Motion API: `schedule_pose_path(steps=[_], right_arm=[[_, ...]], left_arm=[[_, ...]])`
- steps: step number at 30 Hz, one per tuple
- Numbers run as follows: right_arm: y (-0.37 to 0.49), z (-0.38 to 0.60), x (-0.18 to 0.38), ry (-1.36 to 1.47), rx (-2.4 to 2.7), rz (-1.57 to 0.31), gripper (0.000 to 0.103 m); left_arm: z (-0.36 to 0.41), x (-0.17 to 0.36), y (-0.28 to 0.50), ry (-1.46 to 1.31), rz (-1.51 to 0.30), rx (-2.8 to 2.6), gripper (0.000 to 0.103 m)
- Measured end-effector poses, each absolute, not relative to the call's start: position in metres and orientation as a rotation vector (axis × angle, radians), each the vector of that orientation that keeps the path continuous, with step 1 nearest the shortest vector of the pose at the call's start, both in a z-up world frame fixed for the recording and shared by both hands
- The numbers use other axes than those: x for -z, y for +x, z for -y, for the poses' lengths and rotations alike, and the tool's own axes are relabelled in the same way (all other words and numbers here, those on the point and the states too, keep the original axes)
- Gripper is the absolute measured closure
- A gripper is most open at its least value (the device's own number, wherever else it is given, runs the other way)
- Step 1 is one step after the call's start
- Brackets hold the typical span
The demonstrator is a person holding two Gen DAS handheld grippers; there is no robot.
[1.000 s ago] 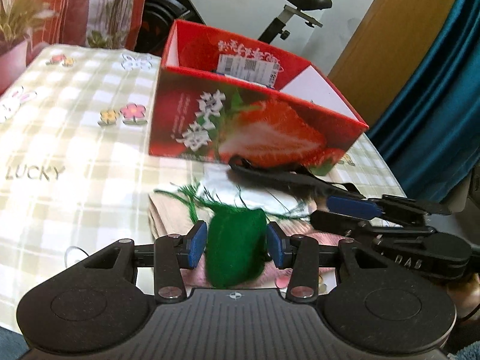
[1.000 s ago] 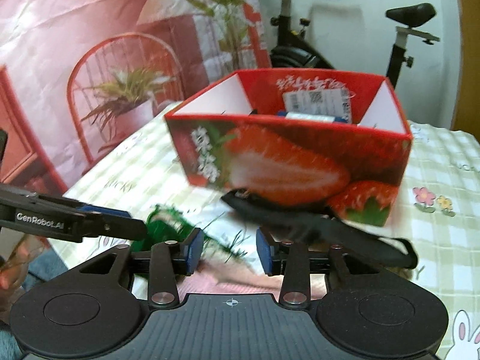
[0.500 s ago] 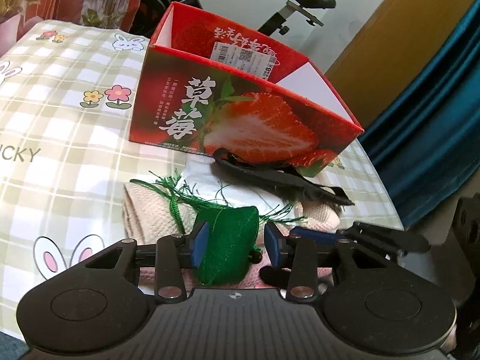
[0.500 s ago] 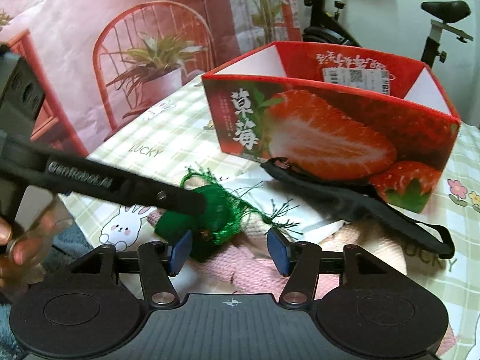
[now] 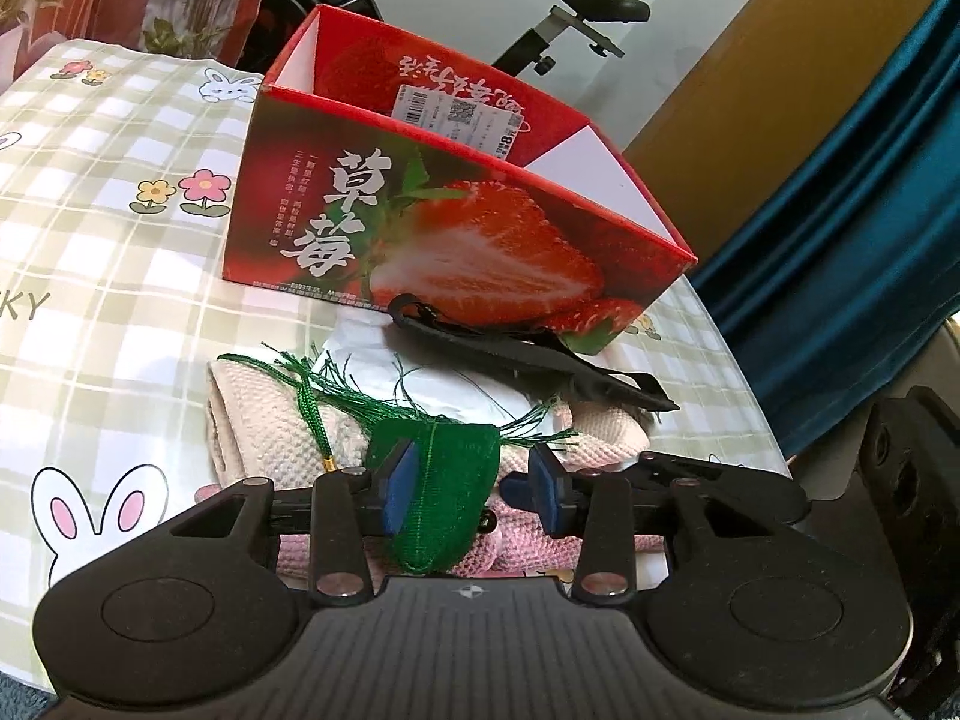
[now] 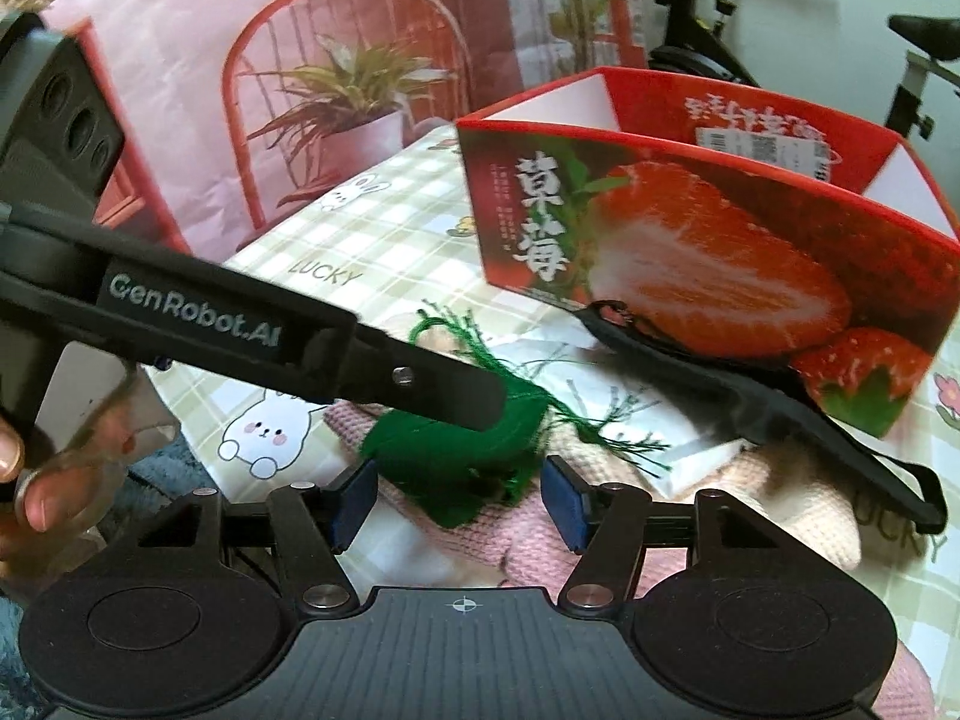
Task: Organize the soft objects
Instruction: 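Close the right gripper on the green mesh pouch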
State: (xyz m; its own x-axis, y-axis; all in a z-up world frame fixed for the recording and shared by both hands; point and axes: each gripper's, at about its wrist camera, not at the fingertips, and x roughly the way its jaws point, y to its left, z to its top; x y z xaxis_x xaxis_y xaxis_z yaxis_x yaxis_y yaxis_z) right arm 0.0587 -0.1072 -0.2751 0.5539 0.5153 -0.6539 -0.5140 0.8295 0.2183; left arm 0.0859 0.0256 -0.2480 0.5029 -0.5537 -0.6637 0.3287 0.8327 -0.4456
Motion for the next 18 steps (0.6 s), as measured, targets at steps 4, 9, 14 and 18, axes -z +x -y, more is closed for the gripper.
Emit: schedule_pose_path(steps=[4,9,14,18], right_arm=[[0.06,0.101,0.28,-0.018,-0.608,-0.765,0.046],[0.061,0.102,0.284,-0.011,-0.613,-0.763,0.051],[0.062,0.105,0.283,0.007,-0.613,-0.758,0.051],[0.061,0.104,0.283,0.009,-0.611,-0.756,0.051]], left_arm=[[-0.026,0.248,0.086,-0.276,-0.895,0.538,0.061],[-0.033,0.248,0.086,-0.282,-0.887,0.524,0.061],[-0.045,0.251,0.088,-0.315,-0.894,0.473,0.061],[-0.043,0.257,0.089,-0.325,-0.92,0.498,0.061]])
